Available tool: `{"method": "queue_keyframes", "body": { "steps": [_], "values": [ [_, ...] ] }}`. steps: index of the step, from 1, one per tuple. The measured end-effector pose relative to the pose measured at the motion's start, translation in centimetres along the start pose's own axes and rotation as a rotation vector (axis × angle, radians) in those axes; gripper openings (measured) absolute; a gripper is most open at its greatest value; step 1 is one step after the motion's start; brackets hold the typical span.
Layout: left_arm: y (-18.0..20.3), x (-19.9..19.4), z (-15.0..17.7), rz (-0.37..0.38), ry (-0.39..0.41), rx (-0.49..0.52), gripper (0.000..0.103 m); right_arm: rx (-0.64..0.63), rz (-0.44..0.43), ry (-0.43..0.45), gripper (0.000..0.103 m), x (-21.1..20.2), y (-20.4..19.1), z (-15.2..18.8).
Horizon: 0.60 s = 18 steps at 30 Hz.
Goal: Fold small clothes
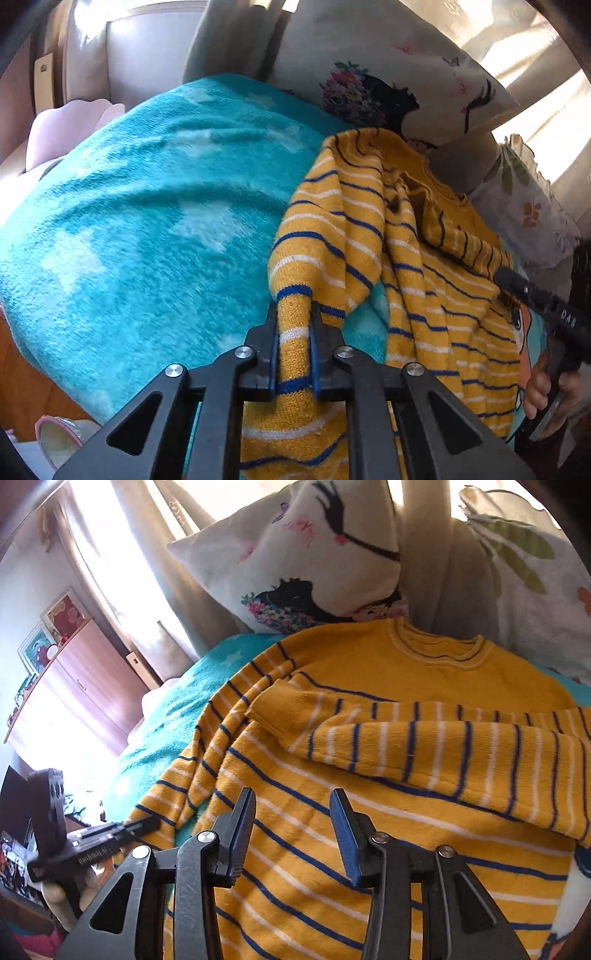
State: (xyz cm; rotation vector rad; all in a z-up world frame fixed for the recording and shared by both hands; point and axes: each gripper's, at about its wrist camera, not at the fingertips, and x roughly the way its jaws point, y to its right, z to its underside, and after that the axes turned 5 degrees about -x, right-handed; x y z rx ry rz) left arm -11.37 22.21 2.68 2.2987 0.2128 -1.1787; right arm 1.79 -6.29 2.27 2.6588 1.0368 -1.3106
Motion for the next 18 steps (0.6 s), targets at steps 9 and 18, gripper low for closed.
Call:
{"method": "queue_keyframes", "body": {
  "steps": [9, 18],
  "values": [
    [-8.1, -4.0, -11.0, -0.178, 0.169, -0.161, 0.003, 0.125, 0.15, 0.088, 0.046, -3.9, 6.6, 0.7],
    [-5.5, -4.2, -9.9, -0.087, 0.119, -0.117, 0.025, 0.129, 0.032, 0.023, 0.046, 0.6, 4.3, 0.0]
  ]
}}
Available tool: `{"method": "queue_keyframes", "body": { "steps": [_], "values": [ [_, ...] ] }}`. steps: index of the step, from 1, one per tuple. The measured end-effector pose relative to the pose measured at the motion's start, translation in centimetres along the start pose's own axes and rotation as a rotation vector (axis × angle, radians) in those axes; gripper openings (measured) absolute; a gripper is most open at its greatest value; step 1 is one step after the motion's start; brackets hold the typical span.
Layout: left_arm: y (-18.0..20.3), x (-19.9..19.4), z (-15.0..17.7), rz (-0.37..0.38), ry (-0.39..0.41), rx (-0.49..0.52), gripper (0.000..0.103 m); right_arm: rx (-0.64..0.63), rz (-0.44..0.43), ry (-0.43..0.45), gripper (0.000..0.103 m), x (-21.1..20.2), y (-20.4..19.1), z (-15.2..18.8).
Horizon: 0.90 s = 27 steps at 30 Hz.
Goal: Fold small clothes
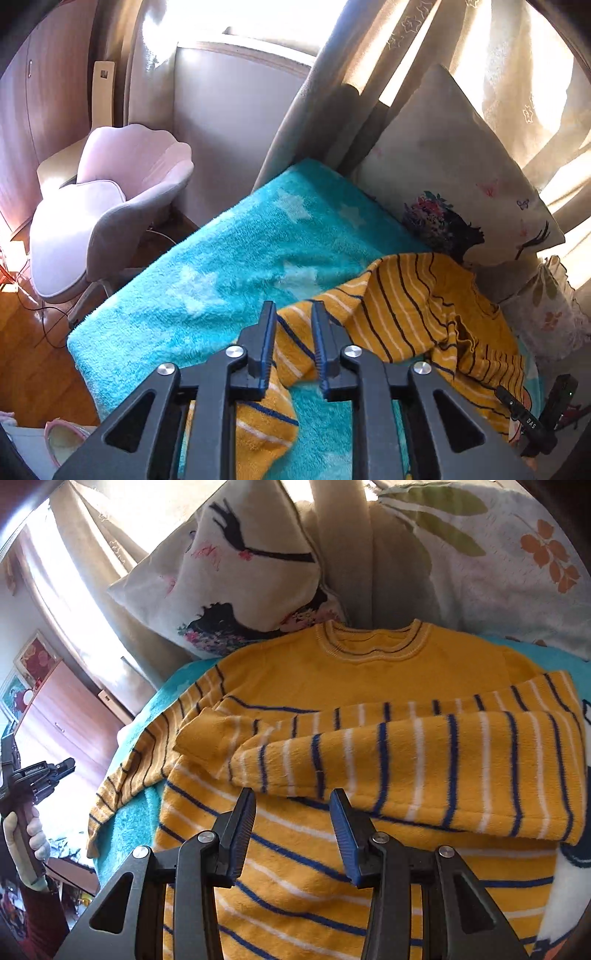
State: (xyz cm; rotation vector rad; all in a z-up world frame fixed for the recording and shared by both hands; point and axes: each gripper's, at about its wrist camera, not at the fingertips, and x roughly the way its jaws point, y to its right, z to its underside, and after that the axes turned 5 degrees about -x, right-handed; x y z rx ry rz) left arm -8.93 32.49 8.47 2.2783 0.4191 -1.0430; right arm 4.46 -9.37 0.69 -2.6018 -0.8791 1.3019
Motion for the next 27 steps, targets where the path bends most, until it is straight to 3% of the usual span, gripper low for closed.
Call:
{"method": "queue_keyframes", "body": {
  "steps": [2, 6, 10, 14, 15, 17, 18, 19, 23, 27],
  "values": [
    [1.1, 0.0, 2.6, 0.037, -0.05, 0.041, 0.035, -0.055, -0.05, -0.033, 0.047, 0.2, -1.7, 0.8],
    [4.1, 0.1, 8.9, 0.115, -0.176, 0.152, 0.037, -0.148, -0.037, -0.046, 0.054, -0.9, -3.3, 3.0],
    [7.2, 0.7, 14.6, 0.193, -0.298, 0.246, 0.037, -0.07, -0.009, -0.01, 0.055, -3.2, -1.0, 4.9],
    [10.4, 1.0, 18.5, 0.239, -0.354, 0.353, 0.037, 0.043, 0.031, 0.05, 0.057, -6.6, 2.3, 6.7],
    [11.2, 1.2, 19.3, 0.22, -0.348, 0.385, 0.037, 0.068, 0.042, 0.065, 0.057, -7.4, 3.1, 7.2],
    [12.8, 0.8, 20.7, 0.151, -0.252, 0.478, 0.034, 0.116, 0.056, 0.095, 0.057, -9.0, 4.5, 8.2],
    [13.3, 0.8, 21.4, 0.135, -0.238, 0.513, 0.026, 0.137, 0.059, 0.108, 0.057, -9.8, 5.1, 8.7],
    [13.6, 0.7, 21.7, 0.154, -0.242, 0.52, 0.006, 0.157, 0.06, 0.121, 0.057, -10.6, 5.7, 9.3],
    [11.7, -2.2, 20.1, 0.197, -0.178, 0.445, 0.005, 0.212, 0.071, 0.159, 0.057, -13.0, 7.1, 11.1],
    [8.0, -4.5, 17.9, 0.093, -0.092, 0.35, 0.005, 0.22, 0.087, 0.172, 0.057, -14.2, 7.6, 12.5]
  ]
}}
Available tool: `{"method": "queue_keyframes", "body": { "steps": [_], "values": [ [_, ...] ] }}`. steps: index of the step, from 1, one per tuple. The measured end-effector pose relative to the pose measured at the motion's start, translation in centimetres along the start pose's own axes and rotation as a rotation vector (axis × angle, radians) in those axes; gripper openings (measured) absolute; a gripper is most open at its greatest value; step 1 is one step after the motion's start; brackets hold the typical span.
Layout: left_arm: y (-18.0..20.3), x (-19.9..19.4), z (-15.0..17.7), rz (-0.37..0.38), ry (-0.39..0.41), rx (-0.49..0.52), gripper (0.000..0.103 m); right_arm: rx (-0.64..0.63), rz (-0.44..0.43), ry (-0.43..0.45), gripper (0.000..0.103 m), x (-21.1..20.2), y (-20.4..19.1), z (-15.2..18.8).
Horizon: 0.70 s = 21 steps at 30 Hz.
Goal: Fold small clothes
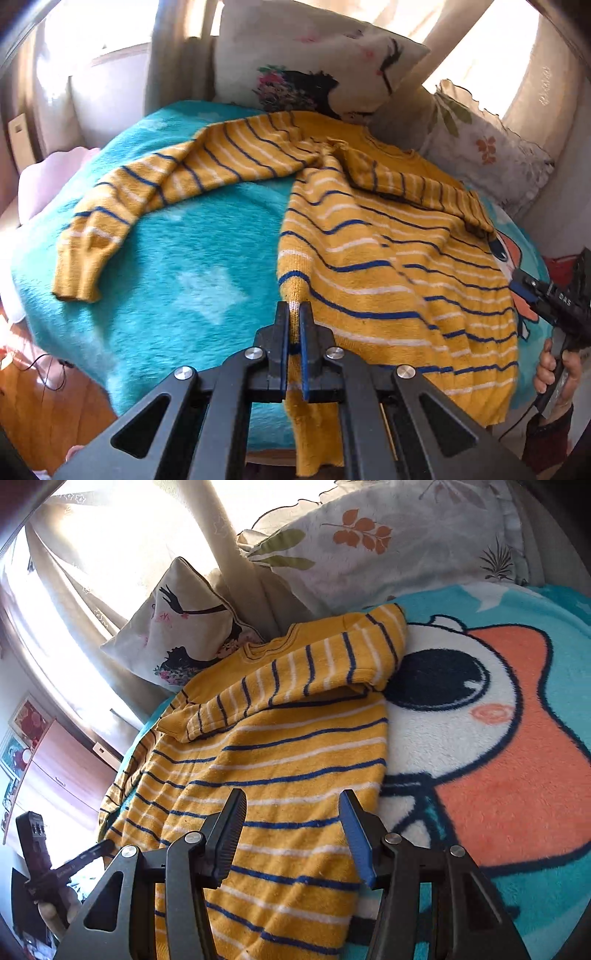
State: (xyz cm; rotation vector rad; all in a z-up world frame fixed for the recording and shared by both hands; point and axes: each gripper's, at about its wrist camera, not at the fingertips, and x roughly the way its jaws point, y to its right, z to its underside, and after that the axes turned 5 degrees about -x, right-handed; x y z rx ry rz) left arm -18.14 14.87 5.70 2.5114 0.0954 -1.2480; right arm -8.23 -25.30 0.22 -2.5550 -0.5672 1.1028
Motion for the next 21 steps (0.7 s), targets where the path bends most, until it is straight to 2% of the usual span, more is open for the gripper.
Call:
{"method": "queue_keyframes", "body": {
  "steps": [3, 7, 8, 12, 13, 14, 16, 19, 21],
  "values": [
    [-2.8, -0.1, 0.4, -0.013, -0.04, -0.076, 0.003, -0.002, -0.002, -0.005, 0.057, 0.0, 0.2, 0.7],
    [-3.7, 0.1, 1.2, -0.004, -0.066, -0.092, 0.004, -0.002, -0.01, -0.017, 0.057, 0.6, -0.2, 1.2],
    [-3.8, -0.3, 1.1, -0.005, -0.058, -0.088, 0.004, -0.005, -0.008, -0.02, 0.057, 0.8, -0.3, 1.2],
    [-4.7, -2.2, -0.3, -0.107, 0.044, -0.068, 0.006, -0.022, 0.0, -0.03, 0.058, 1.4, -0.9, 1.1],
    [-5.3, -2.6, -0.9, -0.129, 0.063, -0.072, 0.016, -0.026, 0.003, -0.032, 0.058, 1.5, -1.1, 1.1],
    [-5.9, -2.8, -1.6, -0.158, 0.08, -0.077, 0.034, -0.029, 0.006, -0.033, 0.059, 1.7, -1.2, 1.0],
    [-7.0, -3.1, -2.7, -0.239, 0.12, -0.071, 0.054, -0.031, 0.008, -0.039, 0.06, 2.0, -1.3, 0.9],
    [-8.3, -2.5, -3.8, -0.372, 0.144, -0.011, 0.056, -0.03, 0.006, -0.047, 0.06, 2.5, -1.5, 0.7],
    [-9.1, -1.6, -4.0, -0.42, 0.137, 0.038, 0.06, -0.028, 0.007, -0.055, 0.06, 2.9, -1.8, 0.5]
  ]
}}
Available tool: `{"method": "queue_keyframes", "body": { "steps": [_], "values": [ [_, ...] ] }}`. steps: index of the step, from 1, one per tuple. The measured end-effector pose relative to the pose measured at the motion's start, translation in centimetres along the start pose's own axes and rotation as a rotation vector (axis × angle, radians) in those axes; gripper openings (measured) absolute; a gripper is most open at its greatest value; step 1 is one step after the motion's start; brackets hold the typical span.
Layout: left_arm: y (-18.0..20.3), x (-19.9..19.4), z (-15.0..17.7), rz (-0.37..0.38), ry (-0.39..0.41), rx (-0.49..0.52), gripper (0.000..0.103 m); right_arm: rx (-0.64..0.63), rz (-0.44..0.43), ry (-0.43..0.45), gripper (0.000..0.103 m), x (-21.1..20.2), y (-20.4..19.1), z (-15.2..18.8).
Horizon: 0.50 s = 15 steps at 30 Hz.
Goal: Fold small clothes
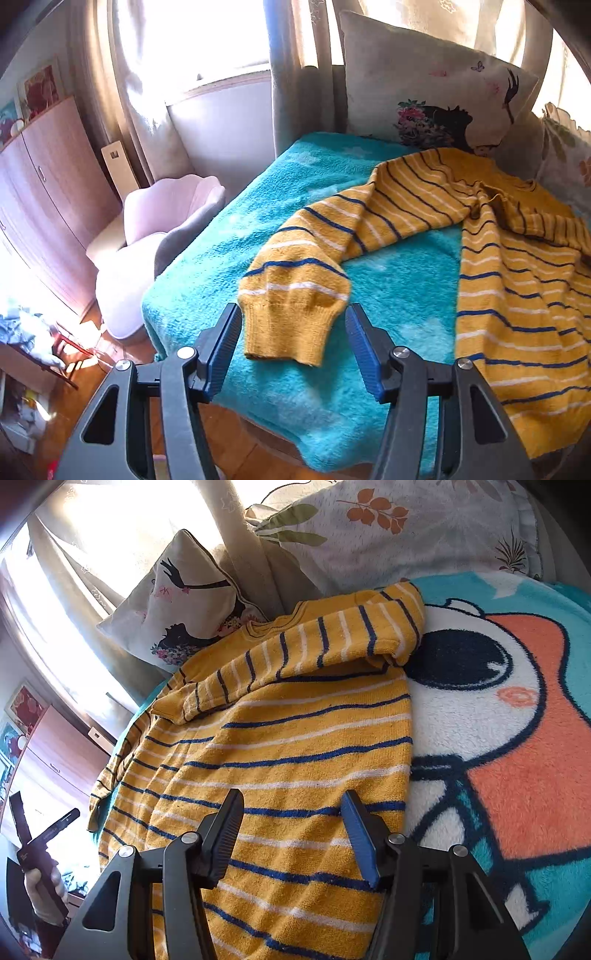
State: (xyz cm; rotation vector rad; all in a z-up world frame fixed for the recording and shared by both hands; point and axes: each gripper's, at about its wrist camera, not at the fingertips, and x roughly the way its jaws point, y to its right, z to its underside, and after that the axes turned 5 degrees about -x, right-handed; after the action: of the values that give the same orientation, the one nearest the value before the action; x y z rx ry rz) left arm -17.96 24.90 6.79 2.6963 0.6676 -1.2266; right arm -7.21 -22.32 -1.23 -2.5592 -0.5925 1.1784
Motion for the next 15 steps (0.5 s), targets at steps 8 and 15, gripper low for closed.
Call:
{"method": "queue_keyframes", "body": {
  "steps": [8, 15],
  "values": [
    [1.5, 3.6, 1.1, 0.004, -0.009, 0.24, 0.061, 0.004, 0.01, -0.025, 0.06, 1.8, -0.7, -1.0],
    [4.2, 4.9, 0.9, -0.049, -0.006, 0.385, 0.057, -0.012, 0.031, -0.025, 0.06, 2.8, -1.4, -1.3]
  ]
}}
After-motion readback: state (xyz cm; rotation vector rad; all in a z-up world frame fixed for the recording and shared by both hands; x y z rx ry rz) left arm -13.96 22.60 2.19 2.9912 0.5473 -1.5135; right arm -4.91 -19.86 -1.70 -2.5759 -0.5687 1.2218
